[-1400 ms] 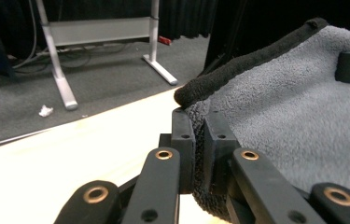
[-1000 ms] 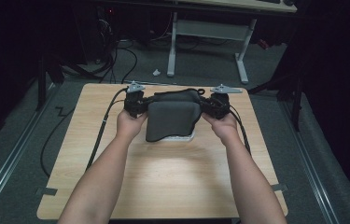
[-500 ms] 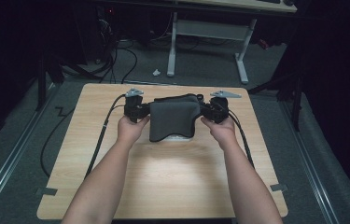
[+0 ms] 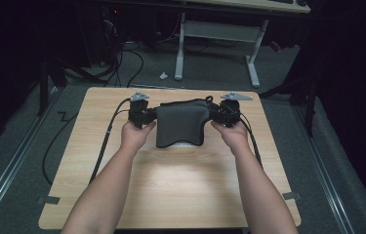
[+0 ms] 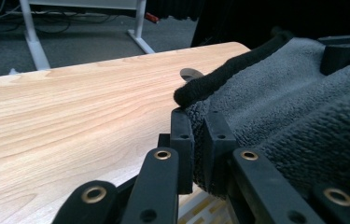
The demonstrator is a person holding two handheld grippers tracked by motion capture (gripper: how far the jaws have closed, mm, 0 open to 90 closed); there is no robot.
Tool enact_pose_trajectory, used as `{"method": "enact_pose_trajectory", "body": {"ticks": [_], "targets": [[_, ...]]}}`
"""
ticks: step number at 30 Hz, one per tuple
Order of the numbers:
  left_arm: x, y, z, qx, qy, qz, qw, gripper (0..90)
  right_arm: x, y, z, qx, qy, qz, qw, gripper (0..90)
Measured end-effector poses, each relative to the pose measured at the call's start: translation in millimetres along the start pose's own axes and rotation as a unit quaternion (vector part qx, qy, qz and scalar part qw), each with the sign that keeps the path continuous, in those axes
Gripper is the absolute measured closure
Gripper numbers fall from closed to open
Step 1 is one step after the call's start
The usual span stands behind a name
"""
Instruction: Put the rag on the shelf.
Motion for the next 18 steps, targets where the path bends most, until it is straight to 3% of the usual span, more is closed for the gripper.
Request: {"method": "enact_pose_trajectory", "body": {"ticks": [14,18], "targets": [[0.3,4.6,-1.2,0.002,-0.003,0.009,0.9999,75.3,-7.1,10.1,9.7,-0.014,0.004,-0.028,0.9995,54.5],[2.9,7.0,-1.5,0.001,-0.004,0.022,0.9998,73.1,-12.0,12.5,10.2,-0.018,0.003,-0.036,0.9992,52.9]]}}
Point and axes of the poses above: each handheld gripper's, and its own axes: y roughly backward along the jaws, z roughly out of its top, x roughly to its left, the point moved 9 cm from there along -y, roughly forward along the jaws, and after that the axes turned 3 degrees about x, right-handed, at the moved point
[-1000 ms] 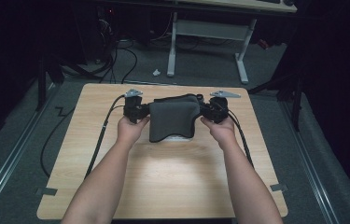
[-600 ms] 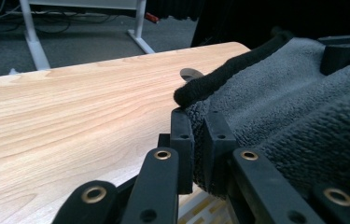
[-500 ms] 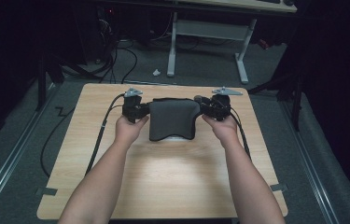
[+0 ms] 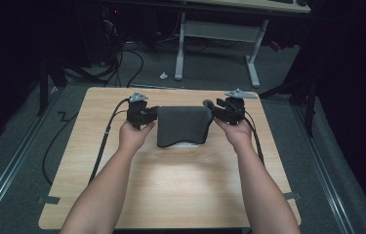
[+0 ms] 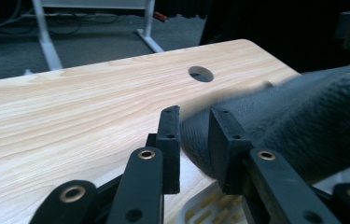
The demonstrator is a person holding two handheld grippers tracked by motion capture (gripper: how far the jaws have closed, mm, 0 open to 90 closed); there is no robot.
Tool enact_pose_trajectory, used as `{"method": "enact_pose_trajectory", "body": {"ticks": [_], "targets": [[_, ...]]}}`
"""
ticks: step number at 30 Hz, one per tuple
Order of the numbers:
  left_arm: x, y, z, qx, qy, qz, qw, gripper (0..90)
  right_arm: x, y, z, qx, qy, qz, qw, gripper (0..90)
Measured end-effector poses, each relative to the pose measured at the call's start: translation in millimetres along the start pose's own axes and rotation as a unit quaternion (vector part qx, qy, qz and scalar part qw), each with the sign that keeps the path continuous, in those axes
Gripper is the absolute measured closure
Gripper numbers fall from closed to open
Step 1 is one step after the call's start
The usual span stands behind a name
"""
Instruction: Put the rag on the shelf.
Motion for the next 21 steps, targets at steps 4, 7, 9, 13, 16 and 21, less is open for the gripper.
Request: {"method": "enact_pose_trajectory", "body": {"ticks": [4,7,9,13,16,21], "targets": [[4.2,3.9,0.4,-0.002,0.000,0.007,1.0000,68.9,-4.4,3.3,0.1,-0.002,-0.002,-0.003,1.0000,52.6],[5.5,6.7,1.4,-0.004,0.001,0.008,1.0000,68.3,-6.3,4.6,-0.4,-0.001,0.001,-0.007,1.0000,52.2],[5.8,8.6,2.7,-0.006,0.001,0.010,0.9999,67.7,-7.4,6.0,-0.8,0.001,-0.002,-0.010,1.0000,52.1],[7.5,15.9,5.3,-0.012,0.000,0.017,0.9998,66.8,-9.8,8.9,-1.0,-0.002,-0.001,-0.012,0.9999,51.8],[11.0,22.6,5.9,-0.015,0.001,0.022,0.9996,66.0,-11.1,10.3,-2.8,0.001,0.002,-0.015,0.9999,50.9],[17.2,32.5,3.9,-0.019,0.006,0.030,0.9994,65.2,-11.1,14.1,-3.9,0.003,0.007,-0.019,0.9998,49.5]]}}
Point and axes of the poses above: each handheld gripper's, and its own axes: y roughly backward along the jaws, z roughly out of its top, x roughly to its left, the point moved 9 cm from there along -y, roughly forward along the jaws, and after that the axes turned 3 degrees about x, right-handed, at the moved point
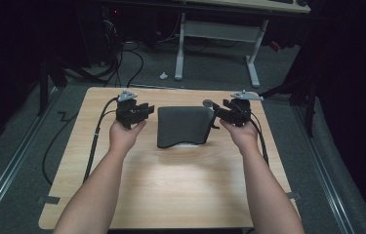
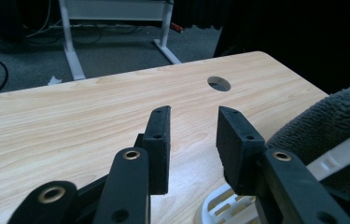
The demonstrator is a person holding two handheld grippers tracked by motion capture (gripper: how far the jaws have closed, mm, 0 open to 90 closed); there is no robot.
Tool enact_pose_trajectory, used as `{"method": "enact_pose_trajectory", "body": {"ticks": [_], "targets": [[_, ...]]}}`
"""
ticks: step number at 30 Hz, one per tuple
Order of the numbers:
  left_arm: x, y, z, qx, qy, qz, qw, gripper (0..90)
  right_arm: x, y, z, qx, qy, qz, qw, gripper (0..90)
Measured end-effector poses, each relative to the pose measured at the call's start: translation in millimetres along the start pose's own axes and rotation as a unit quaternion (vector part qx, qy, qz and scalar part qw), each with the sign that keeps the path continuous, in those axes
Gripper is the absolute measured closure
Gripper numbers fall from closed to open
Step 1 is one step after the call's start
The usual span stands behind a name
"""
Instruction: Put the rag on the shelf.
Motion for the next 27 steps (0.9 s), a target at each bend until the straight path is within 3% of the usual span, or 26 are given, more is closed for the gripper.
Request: {"method": "enact_pose_trajectory", "body": {"ticks": [3,12,14,16,19,21,23,27], "targets": [[1.7,5.7,-2.9,0.002,0.000,0.005,1.0000,63.9,-0.5,3.6,-0.1,-0.001,0.011,-0.008,0.9999,47.7],[7.9,27.9,-10.8,-0.017,-0.003,0.019,0.9997,60.0,-1.9,19.2,-8.1,-0.007,0.009,-0.012,0.9999,44.6],[8.4,33.1,-14.3,-0.024,-0.006,0.022,0.9995,58.3,-0.5,23.7,-11.2,-0.008,0.020,-0.013,0.9997,44.4],[9.5,37.8,-19.3,-0.023,-0.008,0.024,0.9994,56.7,0.3,29.1,-13.7,-0.018,0.026,-0.017,0.9994,44.3],[10.8,45.9,-27.9,-0.022,-0.012,0.030,0.9992,54.7,2.1,35.6,-20.7,-0.007,0.032,-0.014,0.9994,41.4],[10.4,51.5,-34.0,-0.023,-0.013,0.031,0.9992,53.5,4.0,41.7,-25.0,-0.020,0.034,-0.013,0.9991,41.4],[9.3,56.7,-41.4,-0.019,-0.018,0.033,0.9991,52.0,6.4,46.1,-31.6,-0.009,0.034,-0.010,0.9993,38.5],[3.5,66.8,-61.9,-0.009,-0.017,0.029,0.9994,50.9,10.9,56.0,-50.3,-0.011,0.042,-0.026,0.9987,38.5]]}}
Point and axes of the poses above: each handheld gripper's, and its own axes: y roughly backward along the jaws, z roughly out of its top, x roughly to its left, the point moved 9 cm from there along -y, roughly forward along the jaws, and after that the axes turned 3 degrees about x, right-handed, at the moved point
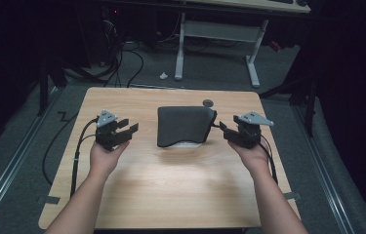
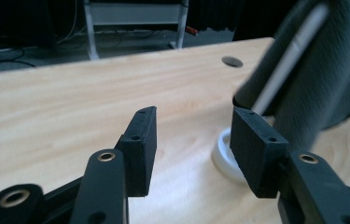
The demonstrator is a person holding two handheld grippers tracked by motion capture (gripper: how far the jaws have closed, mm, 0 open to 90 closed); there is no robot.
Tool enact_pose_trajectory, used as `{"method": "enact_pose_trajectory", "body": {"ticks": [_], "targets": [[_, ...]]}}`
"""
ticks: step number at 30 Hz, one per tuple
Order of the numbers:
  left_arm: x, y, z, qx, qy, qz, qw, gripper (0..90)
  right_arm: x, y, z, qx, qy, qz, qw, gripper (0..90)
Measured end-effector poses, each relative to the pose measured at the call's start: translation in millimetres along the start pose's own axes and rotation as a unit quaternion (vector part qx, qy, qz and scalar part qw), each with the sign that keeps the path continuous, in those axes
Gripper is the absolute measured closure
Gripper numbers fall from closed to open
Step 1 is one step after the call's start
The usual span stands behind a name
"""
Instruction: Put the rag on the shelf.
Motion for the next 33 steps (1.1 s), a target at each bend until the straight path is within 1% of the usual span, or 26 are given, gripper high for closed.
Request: {"method": "enact_pose_trajectory", "body": {"ticks": [1,2,4,6,8,10,12,14,15,17,19,21,24,25,26,27,28,29,30,31,32,33], "targets": [[-2.0,2.6,-5.4,0.000,-0.002,0.000,1.0000,50.5,2.7,2.4,-5.9,0.006,0.002,0.001,1.0000,38.5],[-4.4,5.5,-10.8,0.001,-0.001,-0.001,1.0000,50.3,5.6,5.2,-11.5,0.003,0.006,0.001,1.0000,39.0],[-11.3,10.9,-22.1,0.003,-0.002,-0.011,0.9999,49.9,12.1,10.6,-23.2,0.002,0.013,0.004,0.9999,39.2],[-19.7,16.2,-35.0,0.011,-0.013,-0.017,0.9997,49.1,19.4,15.6,-35.7,0.009,0.015,0.009,0.9998,38.7],[-29.2,22.4,-48.7,0.017,-0.018,-0.028,0.9993,48.5,26.5,21.4,-48.4,0.012,0.022,0.012,0.9996,39.4],[-39.0,28.0,-62.5,0.020,-0.017,-0.040,0.9989,48.6,34.1,26.9,-61.7,0.017,0.018,0.020,0.9995,40.0],[-48.0,32.4,-76.9,0.037,-0.020,-0.046,0.9981,48.4,40.8,31.4,-74.8,0.020,0.025,0.020,0.9993,40.8],[-55.8,37.0,-87.6,0.045,-0.019,-0.053,0.9974,48.1,47.3,35.0,-88.6,0.027,0.037,0.017,0.9988,41.0],[-61.5,40.8,-95.0,0.052,-0.020,-0.059,0.9967,47.9,49.6,36.3,-93.6,0.028,0.037,0.016,0.9988,41.4],[-70.2,46.8,-106.4,0.060,-0.024,-0.066,0.9957,47.6,56.1,40.2,-108.1,0.037,0.028,0.023,0.9986,41.4],[-77.5,51.6,-117.6,0.066,-0.032,-0.066,0.9951,47.3,60.3,43.9,-118.9,0.044,0.024,0.023,0.9985,41.5],[-85.5,55.3,-127.5,0.071,-0.031,-0.074,0.9942,47.1,63.6,47.3,-128.5,0.052,0.024,0.021,0.9981,41.5],[-98.6,60.6,-139.7,0.088,-0.020,-0.087,0.9921,46.3,67.8,52.8,-140.0,0.068,0.022,0.016,0.9973,41.4],[-103.8,62.0,-143.0,0.092,-0.019,-0.091,0.9914,46.3,69.5,56.0,-143.8,0.071,0.021,0.014,0.9972,41.3],[-109.3,62.1,-146.2,0.097,-0.025,-0.094,0.9905,46.0,71.9,59.7,-148.2,0.071,0.017,0.011,0.9972,41.4],[-116.7,60.6,-147.6,0.093,-0.014,-0.097,0.9908,45.5,74.5,62.7,-153.2,0.068,0.016,0.010,0.9975,42.3],[-116.8,59.4,-152.1,0.111,-0.055,-0.092,0.9880,45.5,76.3,64.4,-157.6,0.070,0.018,0.011,0.9973,43.4],[-118.5,57.4,-152.8,0.114,-0.061,-0.092,0.9873,45.2,79.7,65.5,-162.6,0.081,0.022,0.016,0.9964,42.6],[-118.6,56.0,-151.9,0.113,-0.060,-0.093,0.9874,45.0,80.9,65.7,-163.0,0.083,0.029,0.015,0.9960,42.7],[-117.9,55.2,-150.5,0.110,-0.056,-0.094,0.9878,45.1,80.8,65.2,-162.0,0.081,0.036,0.008,0.9960,42.8],[-116.8,54.6,-149.5,0.109,-0.052,-0.095,0.9881,45.0,80.6,63.7,-162.0,0.081,0.039,0.006,0.9959,42.9],[-115.7,54.4,-148.9,0.108,-0.048,-0.095,0.9885,45.1,80.5,61.5,-162.9,0.085,0.037,0.007,0.9957,42.9]]}}
Point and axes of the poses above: each handheld gripper's, and its own axes: y roughly backward along the jaws, z roughly out of its top, x roughly to its left, the point moved 9 cm from there along -y, roughly forward along the jaws, and after that the axes turned 3 degrees about x, right-handed, at the moved point
